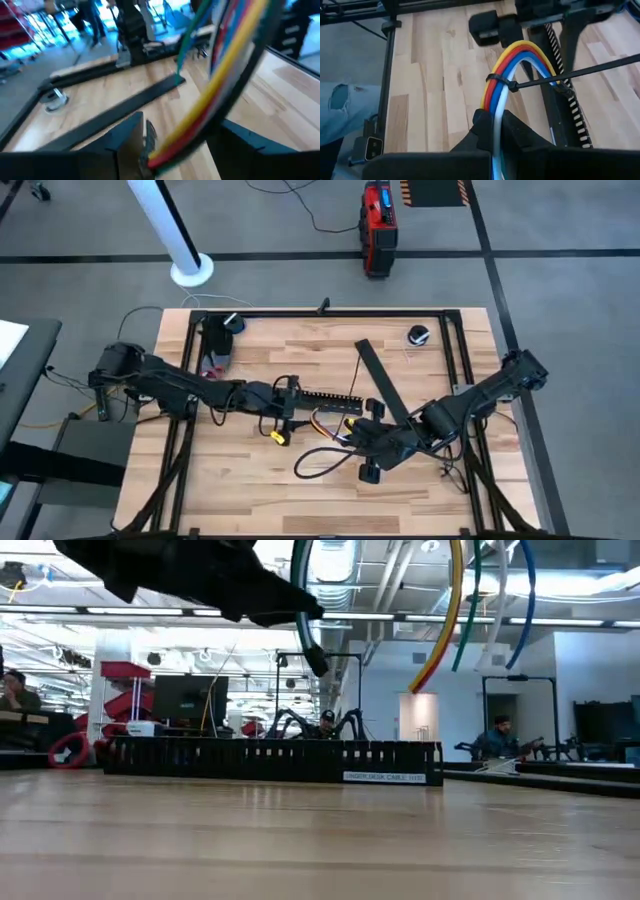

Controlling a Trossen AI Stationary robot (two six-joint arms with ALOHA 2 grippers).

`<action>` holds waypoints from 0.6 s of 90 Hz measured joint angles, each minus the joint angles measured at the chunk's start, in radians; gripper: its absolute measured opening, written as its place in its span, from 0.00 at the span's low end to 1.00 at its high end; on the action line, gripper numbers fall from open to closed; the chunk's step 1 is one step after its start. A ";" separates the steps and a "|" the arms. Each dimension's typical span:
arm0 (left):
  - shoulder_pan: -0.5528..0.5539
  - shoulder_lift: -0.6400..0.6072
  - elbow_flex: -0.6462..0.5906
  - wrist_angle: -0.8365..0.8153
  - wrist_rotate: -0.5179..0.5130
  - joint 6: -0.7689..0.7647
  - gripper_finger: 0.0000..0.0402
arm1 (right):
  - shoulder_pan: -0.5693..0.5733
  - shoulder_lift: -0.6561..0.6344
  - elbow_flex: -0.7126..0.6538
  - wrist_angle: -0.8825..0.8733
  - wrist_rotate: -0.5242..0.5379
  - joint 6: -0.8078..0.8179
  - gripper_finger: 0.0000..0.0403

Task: Ziptie cables
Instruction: Put the zip tied cable into the black cable duct

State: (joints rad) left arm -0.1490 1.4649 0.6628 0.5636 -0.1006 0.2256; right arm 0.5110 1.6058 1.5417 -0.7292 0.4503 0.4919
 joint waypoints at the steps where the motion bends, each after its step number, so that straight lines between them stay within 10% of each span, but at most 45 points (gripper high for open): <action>1: 0.000 0.004 0.000 0.006 0.000 -0.002 0.50 | 0.000 0.000 0.000 0.002 0.000 0.000 0.00; 21: 0.000 0.053 0.005 -0.018 -0.062 -0.064 0.47 | 0.000 0.000 0.000 0.014 0.000 -0.003 0.00; 41: 0.013 -0.007 0.065 -0.234 -0.138 -0.123 0.08 | -0.001 0.000 0.000 0.013 0.005 0.004 0.00; 54: 0.029 -0.115 0.071 -0.285 -0.153 -0.090 0.06 | 0.001 0.000 0.000 -0.011 0.004 0.027 0.00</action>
State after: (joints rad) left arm -0.1195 1.3496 0.7341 0.2782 -0.2532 0.1355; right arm 0.5116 1.6058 1.5415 -0.7406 0.4547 0.5192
